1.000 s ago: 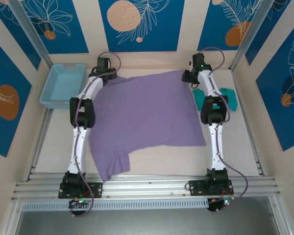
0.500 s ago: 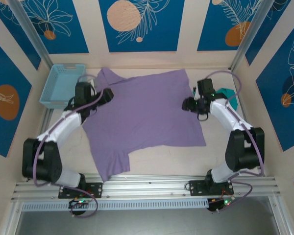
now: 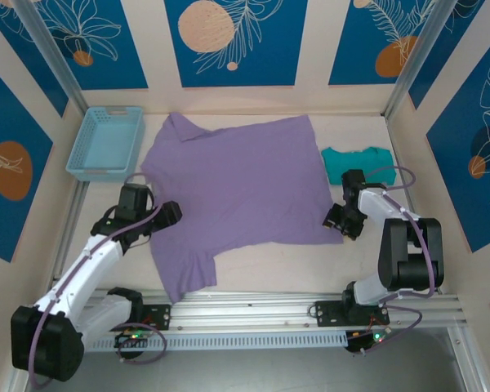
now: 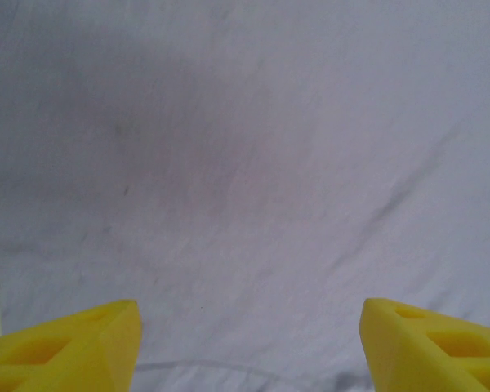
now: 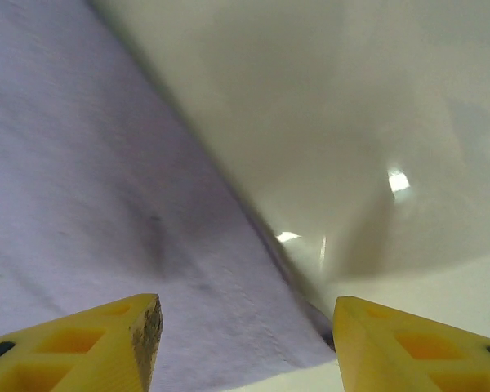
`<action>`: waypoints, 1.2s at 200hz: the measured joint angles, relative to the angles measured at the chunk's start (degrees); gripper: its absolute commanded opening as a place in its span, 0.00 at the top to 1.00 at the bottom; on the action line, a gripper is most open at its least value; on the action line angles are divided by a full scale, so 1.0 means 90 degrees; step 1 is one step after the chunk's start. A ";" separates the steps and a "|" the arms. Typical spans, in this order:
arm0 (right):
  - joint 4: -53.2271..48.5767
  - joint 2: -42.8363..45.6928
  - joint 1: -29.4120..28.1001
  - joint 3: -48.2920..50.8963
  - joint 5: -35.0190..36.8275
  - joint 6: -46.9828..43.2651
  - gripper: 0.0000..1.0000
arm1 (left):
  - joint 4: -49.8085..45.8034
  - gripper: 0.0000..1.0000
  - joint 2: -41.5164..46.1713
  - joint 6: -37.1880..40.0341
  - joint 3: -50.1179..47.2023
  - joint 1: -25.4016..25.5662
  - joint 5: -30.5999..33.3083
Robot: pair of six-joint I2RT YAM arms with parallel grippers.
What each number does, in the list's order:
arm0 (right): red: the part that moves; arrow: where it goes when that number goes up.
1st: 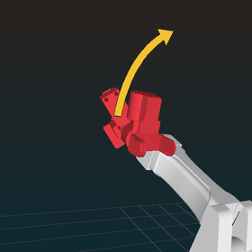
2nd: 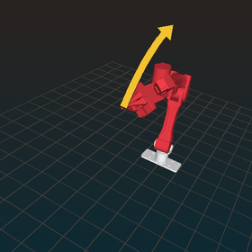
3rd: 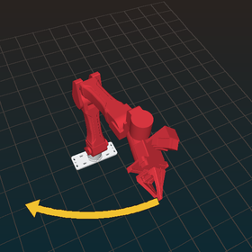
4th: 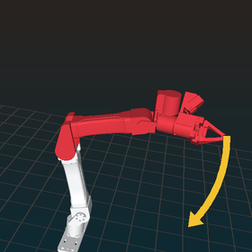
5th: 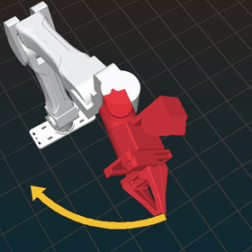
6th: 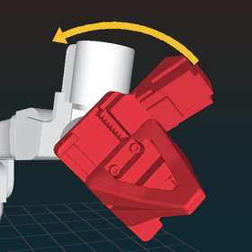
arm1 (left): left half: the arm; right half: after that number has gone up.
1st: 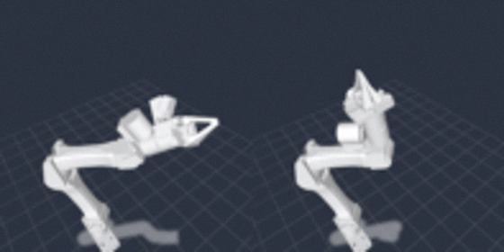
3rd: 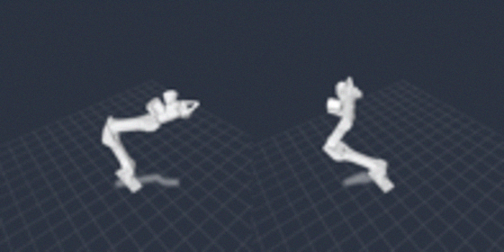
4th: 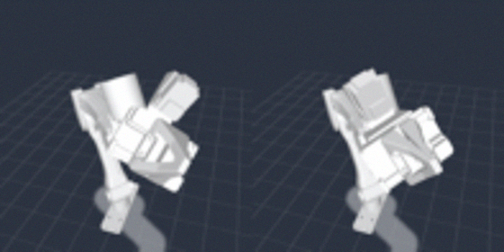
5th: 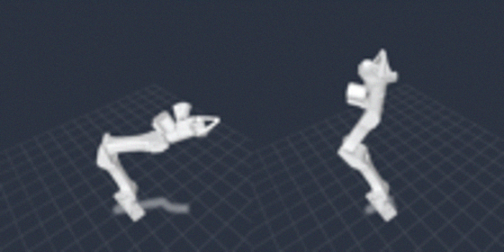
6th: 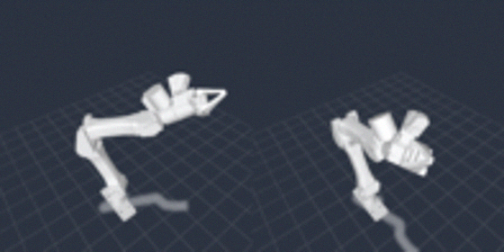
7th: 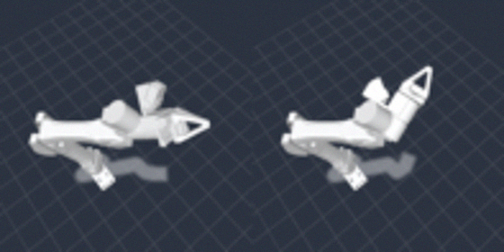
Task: Fold the inside-out t-shirt
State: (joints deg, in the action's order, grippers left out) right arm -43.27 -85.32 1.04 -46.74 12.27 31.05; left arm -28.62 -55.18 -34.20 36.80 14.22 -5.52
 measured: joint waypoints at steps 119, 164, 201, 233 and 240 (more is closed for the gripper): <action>0.0189 -0.0083 -0.0165 0.0182 -0.0415 0.0146 0.91 | -0.2441 0.40 0.0602 -0.1226 -0.0170 0.1732 0.0799; 0.0376 0.0551 -0.0170 0.0435 -0.0585 0.0131 0.93 | -0.3072 0.50 0.0248 -0.2123 -0.0328 0.2514 0.0896; 0.0517 0.0894 -0.0010 0.0566 -0.0867 0.0044 0.94 | -0.3065 0.55 -0.0228 -0.2509 -0.0753 0.2713 0.0755; 0.0646 0.0899 0.0138 0.0614 -0.1141 -0.0022 0.95 | -0.2766 0.60 -0.0634 -0.2620 -0.0971 0.2856 0.0631; 0.0670 0.0899 0.0151 0.0622 -0.1188 -0.0024 0.95 | -0.2688 0.60 -0.0663 -0.2645 -0.1030 0.2866 0.0614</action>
State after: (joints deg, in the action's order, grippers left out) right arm -37.23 -77.23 2.39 -41.15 1.58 30.83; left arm -52.82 -61.14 -58.00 27.53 40.01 0.01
